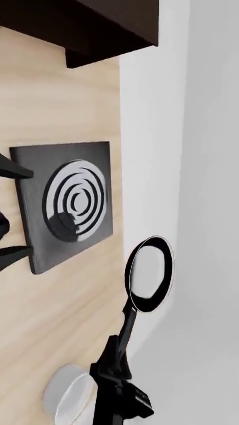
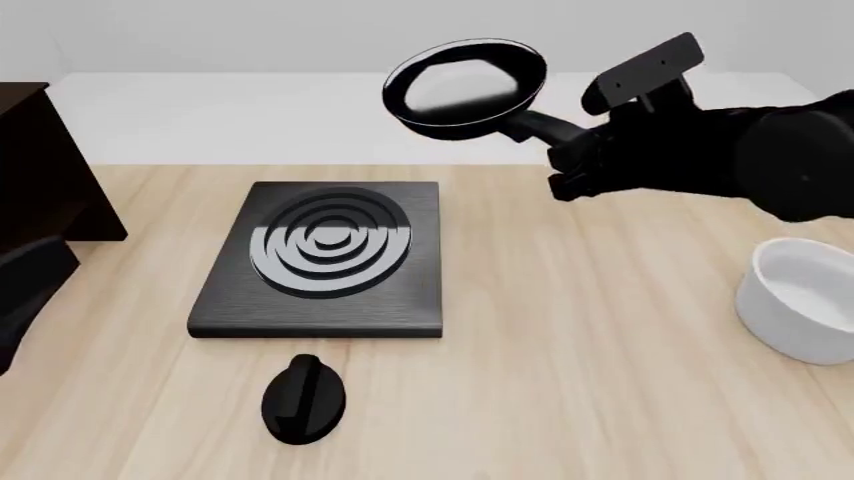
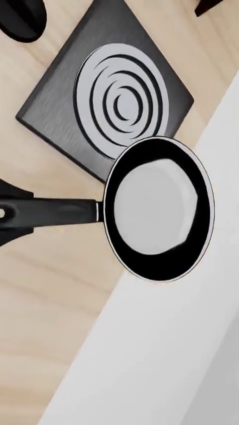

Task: Put the frying pan on the cabinet shelf.

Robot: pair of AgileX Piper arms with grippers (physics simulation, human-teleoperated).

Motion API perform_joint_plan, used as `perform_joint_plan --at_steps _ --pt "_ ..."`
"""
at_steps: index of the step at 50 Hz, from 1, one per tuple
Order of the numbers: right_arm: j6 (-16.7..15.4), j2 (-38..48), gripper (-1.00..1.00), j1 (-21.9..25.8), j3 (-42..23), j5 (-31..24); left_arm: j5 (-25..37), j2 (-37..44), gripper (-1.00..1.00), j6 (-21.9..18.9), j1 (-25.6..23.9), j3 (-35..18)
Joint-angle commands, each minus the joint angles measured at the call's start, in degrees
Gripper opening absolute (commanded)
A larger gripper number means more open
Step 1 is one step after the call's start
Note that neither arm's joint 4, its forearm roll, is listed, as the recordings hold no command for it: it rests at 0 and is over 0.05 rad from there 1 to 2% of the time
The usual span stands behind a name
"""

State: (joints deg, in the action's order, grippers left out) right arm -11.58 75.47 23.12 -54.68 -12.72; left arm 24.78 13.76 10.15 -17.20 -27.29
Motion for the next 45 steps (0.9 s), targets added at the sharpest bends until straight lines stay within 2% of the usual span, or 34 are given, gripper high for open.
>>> perform_joint_plan --at_steps 1,2,5,9,13,15,24,30,34,36,40,42,45 --pt "1.70 2.11 -1.00 4.05 -7.75 -1.59 -1.16 2.91 1.00 5.48 -0.77 -2.22" --pt "1.69 2.22 -1.00 4.22 -7.83 -1.61 -0.79 3.04 1.00 5.74 -0.90 -2.69" --pt "2.16 3.06 -1.00 4.93 -8.91 -1.66 -1.47 2.75 1.00 10.49 -3.70 -1.48" --pt "2.55 4.02 -1.00 5.85 -10.09 -1.65 -2.18 3.61 1.00 14.31 -4.51 -2.67" --pt "1.99 4.31 -1.00 6.83 -10.98 -1.63 -3.34 4.91 1.00 15.94 -5.11 -2.94" --pt "2.79 4.58 -1.00 7.35 -11.48 -1.65 -4.10 5.43 1.00 16.17 -5.26 -2.89" --pt "4.10 6.77 -1.00 10.31 -13.41 -0.77 -8.03 7.30 1.00 23.24 -7.20 -2.08" --pt "4.50 8.05 -1.00 12.02 -15.23 -1.02 -10.05 9.77 1.00 23.51 -7.62 -2.28" --pt "4.69 8.35 -1.00 12.82 -16.41 -1.34 -11.73 11.23 1.00 26.30 -9.13 -2.05" --pt "4.99 8.38 -1.00 13.45 -16.94 -1.44 -12.36 12.28 1.00 25.46 -9.17 -2.40" --pt "5.52 8.67 -1.00 14.59 -17.87 -1.40 -13.40 13.84 1.00 27.19 -11.27 -2.93" --pt "6.34 9.07 -1.00 15.34 -18.48 -1.50 -14.89 14.01 1.00 29.74 -10.26 -2.80" --pt "7.11 9.31 -1.00 16.40 -19.01 -1.15 -15.97 15.41 1.00 29.41 -10.75 -3.01"
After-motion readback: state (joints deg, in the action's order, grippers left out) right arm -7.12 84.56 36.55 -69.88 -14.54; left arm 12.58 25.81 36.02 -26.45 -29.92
